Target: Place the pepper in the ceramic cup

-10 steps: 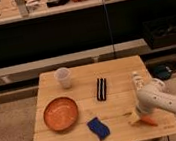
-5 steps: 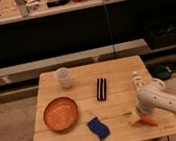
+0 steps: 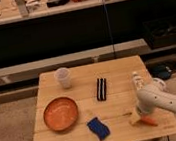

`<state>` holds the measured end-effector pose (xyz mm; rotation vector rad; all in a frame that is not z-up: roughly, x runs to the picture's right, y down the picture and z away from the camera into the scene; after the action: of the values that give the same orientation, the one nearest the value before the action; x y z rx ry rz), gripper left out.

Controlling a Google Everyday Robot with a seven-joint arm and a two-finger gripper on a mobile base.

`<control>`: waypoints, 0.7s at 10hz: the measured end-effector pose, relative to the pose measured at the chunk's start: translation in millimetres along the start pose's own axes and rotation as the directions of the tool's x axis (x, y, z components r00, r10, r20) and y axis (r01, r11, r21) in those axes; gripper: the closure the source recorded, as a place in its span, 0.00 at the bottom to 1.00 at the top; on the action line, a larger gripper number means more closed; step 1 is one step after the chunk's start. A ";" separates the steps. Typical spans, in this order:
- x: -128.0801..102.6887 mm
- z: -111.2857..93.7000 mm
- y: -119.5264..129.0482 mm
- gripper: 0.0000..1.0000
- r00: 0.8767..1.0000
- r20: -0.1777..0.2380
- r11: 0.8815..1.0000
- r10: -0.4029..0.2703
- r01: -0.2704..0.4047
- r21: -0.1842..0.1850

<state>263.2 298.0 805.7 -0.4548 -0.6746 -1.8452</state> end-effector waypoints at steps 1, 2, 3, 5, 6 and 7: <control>-1.0 -1.4 -0.8 0.20 1.000 0.004 1.000 0.001 -0.001 -0.005; -2.1 -5.3 -2.4 0.23 1.000 0.008 1.000 0.007 -0.007 -0.014; -1.4 -13.5 -7.3 0.34 1.000 0.009 1.000 0.009 -0.009 -0.025; -0.6 -16.7 -10.3 0.51 1.000 0.010 0.999 0.009 -0.008 -0.036; -0.2 -17.5 -11.5 0.62 1.000 0.010 0.999 0.010 -0.009 -0.040; 0.2 -18.2 -12.0 0.71 1.000 0.010 0.999 0.012 -0.012 -0.043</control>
<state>252.1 289.4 789.0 -0.4963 -0.6389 -1.8502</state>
